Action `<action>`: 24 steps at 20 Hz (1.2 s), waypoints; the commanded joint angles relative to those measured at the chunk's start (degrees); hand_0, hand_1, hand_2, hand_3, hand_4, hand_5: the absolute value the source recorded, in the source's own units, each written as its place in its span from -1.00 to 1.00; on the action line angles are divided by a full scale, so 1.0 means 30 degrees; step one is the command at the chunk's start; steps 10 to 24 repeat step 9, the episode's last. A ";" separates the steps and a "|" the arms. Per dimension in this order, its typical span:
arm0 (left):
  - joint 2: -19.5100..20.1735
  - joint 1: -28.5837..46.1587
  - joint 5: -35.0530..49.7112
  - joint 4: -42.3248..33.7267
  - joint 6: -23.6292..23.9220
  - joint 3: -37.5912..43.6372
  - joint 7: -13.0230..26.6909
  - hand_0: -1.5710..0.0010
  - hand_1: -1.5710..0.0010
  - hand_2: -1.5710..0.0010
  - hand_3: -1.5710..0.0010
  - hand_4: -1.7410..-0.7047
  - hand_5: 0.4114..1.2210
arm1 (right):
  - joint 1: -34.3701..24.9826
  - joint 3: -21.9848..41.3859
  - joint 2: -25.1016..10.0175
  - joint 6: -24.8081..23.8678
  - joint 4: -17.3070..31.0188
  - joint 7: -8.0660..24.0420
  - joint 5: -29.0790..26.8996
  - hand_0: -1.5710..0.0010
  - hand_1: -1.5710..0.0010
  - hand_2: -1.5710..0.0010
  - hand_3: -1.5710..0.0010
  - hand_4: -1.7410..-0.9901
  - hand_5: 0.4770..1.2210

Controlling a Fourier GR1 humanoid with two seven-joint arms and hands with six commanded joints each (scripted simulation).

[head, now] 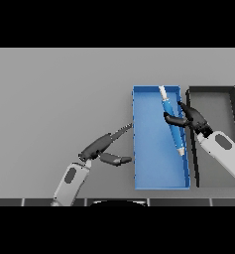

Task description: Pick up the blue pipe and place it into the blue bin.

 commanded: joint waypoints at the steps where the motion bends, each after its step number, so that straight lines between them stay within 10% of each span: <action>1: 0.0028 -0.0048 -0.0015 0.0048 0.0013 0.0039 -0.0039 1.00 1.00 1.00 1.00 0.65 -0.96 | -0.0086 0.0055 -0.0095 0.0069 0.0077 0.0011 -0.0001 0.98 0.98 0.98 0.99 0.89 -0.45; 24: -0.0138 0.0322 -0.0442 0.0312 0.0183 -0.0361 -0.0373 1.00 1.00 1.00 1.00 0.65 -0.95 | -0.0822 0.1264 -0.0241 0.0404 0.0313 -0.0006 -0.0361 0.99 0.99 0.99 1.00 0.91 -0.55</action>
